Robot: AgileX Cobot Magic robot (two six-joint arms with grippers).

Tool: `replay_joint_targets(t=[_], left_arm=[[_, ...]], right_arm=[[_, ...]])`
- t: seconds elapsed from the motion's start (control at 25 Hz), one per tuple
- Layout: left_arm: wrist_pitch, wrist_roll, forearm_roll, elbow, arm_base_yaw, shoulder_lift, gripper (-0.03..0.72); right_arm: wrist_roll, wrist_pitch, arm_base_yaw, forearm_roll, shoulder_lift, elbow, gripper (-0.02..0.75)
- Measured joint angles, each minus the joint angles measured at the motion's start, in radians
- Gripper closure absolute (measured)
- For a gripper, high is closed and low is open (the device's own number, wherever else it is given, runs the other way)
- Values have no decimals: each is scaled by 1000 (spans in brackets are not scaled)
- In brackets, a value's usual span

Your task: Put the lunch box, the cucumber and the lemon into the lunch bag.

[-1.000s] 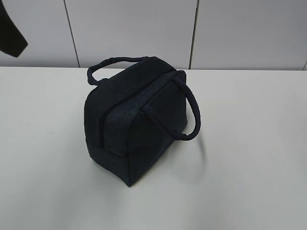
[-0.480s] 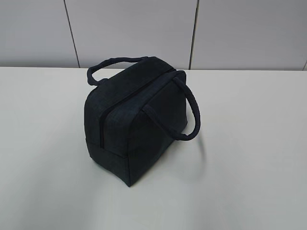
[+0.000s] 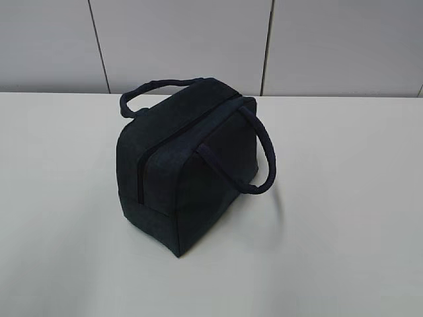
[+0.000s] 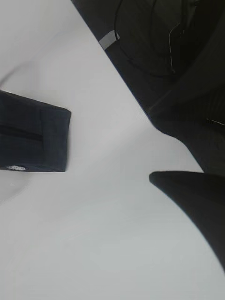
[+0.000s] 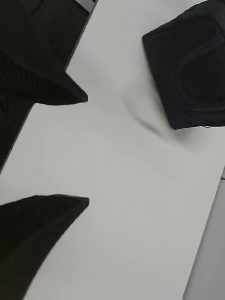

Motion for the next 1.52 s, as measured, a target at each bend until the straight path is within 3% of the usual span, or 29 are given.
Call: replay_joint_targets(t=[0.48, 0.72, 1.52], left_arm=[[39, 0, -19, 115, 0, -354, 449], [98, 0, -21, 174, 0, -504, 449], [22, -4, 103, 240, 0, -508, 449]], right_arm=[[18, 5, 0, 18, -230, 251, 283], [20, -57, 0, 31, -235, 292, 283], [20, -67, 0, 35, -236, 299, 283]])
